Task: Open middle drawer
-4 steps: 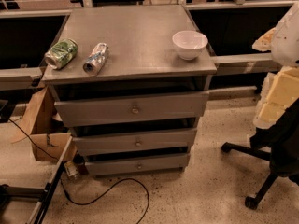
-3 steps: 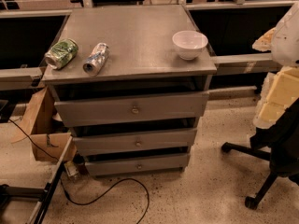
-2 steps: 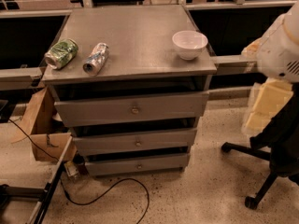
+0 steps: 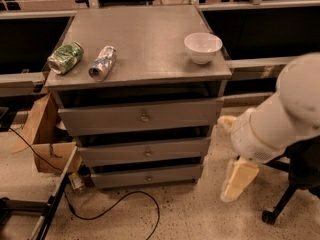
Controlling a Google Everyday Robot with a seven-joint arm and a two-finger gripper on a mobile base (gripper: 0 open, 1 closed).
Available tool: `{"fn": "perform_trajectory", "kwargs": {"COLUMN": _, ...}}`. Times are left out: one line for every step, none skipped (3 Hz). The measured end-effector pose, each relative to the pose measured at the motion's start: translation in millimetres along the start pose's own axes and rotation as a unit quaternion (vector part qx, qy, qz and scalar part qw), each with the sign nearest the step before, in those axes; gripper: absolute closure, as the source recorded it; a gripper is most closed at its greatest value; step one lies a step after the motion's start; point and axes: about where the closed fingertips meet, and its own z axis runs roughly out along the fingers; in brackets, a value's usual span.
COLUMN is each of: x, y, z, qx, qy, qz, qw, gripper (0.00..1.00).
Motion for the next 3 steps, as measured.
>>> {"fn": "perform_trajectory", "kwargs": {"x": 12, "y": -1, "z": 82, "qx": -0.013, "qy": -0.052, "qz": -0.003, "qw": 0.9985, "gripper": 0.0}}
{"fn": "perform_trajectory", "kwargs": {"x": 22, "y": -17, "z": 131, "qx": -0.008, "qy": -0.084, "qz": 0.014, "qw": 0.9963, "gripper": 0.0}}
{"fn": "perform_trajectory", "kwargs": {"x": 23, "y": -17, "z": 133, "qx": -0.007, "qy": -0.084, "qz": 0.016, "qw": 0.9963, "gripper": 0.0}}
